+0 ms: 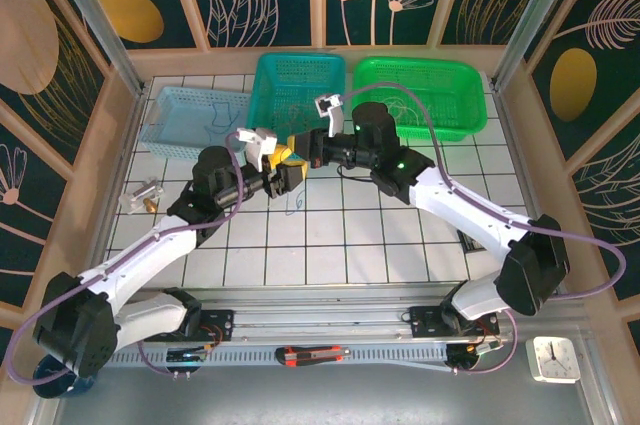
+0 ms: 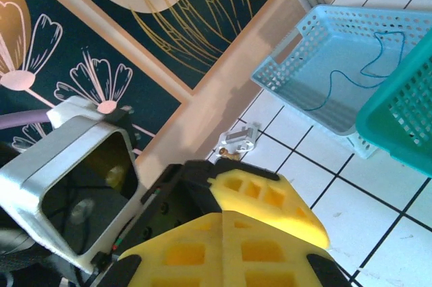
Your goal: Untangle the cables
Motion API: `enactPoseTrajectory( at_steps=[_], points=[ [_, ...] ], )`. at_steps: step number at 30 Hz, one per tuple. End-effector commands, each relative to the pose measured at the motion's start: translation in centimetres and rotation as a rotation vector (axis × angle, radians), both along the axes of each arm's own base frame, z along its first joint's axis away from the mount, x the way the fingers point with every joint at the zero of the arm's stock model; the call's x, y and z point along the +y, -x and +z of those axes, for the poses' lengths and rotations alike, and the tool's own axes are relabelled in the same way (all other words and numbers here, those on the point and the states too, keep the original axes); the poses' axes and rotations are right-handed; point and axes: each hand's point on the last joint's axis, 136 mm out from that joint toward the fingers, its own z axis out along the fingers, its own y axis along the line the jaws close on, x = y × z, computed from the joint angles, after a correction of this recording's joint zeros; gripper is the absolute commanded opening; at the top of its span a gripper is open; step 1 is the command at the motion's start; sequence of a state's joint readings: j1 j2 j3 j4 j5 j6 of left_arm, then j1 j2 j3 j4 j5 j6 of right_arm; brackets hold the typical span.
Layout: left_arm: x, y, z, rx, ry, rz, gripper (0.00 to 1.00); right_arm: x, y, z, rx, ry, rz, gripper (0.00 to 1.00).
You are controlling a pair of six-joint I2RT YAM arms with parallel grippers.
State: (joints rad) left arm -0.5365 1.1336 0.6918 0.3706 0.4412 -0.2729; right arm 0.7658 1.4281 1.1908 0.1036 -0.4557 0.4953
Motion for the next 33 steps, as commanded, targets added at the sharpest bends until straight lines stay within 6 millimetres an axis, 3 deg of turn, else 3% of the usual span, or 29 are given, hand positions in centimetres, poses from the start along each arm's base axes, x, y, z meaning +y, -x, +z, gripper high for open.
enactPoseTrajectory(
  at_steps=[1, 6, 8, 11, 13, 15, 22, 25, 26, 33],
  points=[
    [-0.4, -0.1, 1.8, -0.040, 0.038, -0.027, 0.41, -0.2, 1.4, 3.3, -0.061, -0.063, 0.036, 0.00],
    [-0.4, -0.8, 1.6, -0.030, 0.048, 0.001, 0.00, -0.5, 1.5, 3.8, -0.063, -0.084, 0.024, 0.00],
    [0.1, -1.5, 1.4, -0.025, 0.051, 0.051, 0.00, -0.7, 1.4, 3.9, -0.067, -0.084, 0.013, 0.04],
    [1.4, -3.5, 1.1, -0.023, 0.016, 0.177, 0.00, -1.6, 0.7, 4.4, -0.085, -0.088, -0.039, 0.49],
    [2.5, -5.1, 1.1, -0.033, -0.028, 0.261, 0.00, -2.9, 0.1, 4.7, -0.092, -0.092, -0.089, 0.64],
    [4.0, -7.0, 1.4, -0.039, -0.051, 0.335, 0.00, -4.4, -0.6, 4.7, -0.089, -0.098, -0.140, 0.71],
    [10.5, -14.0, 3.5, -0.065, -0.103, 0.569, 0.00, -10.7, -2.4, 2.9, -0.054, -0.080, -0.317, 0.78],
    [13.1, -16.6, 4.0, -0.073, -0.128, 0.652, 0.00, -12.6, -2.3, 1.7, -0.044, -0.050, -0.371, 0.78],
    [14.1, -17.5, 3.9, -0.072, -0.134, 0.681, 0.00, -14.1, -2.9, 1.2, -0.039, -0.038, -0.417, 0.78],
    [20.4, -21.7, 1.3, -0.021, -0.147, 0.850, 0.00, -19.1, -3.1, -2.0, -0.018, 0.051, -0.558, 0.79]
  ],
)
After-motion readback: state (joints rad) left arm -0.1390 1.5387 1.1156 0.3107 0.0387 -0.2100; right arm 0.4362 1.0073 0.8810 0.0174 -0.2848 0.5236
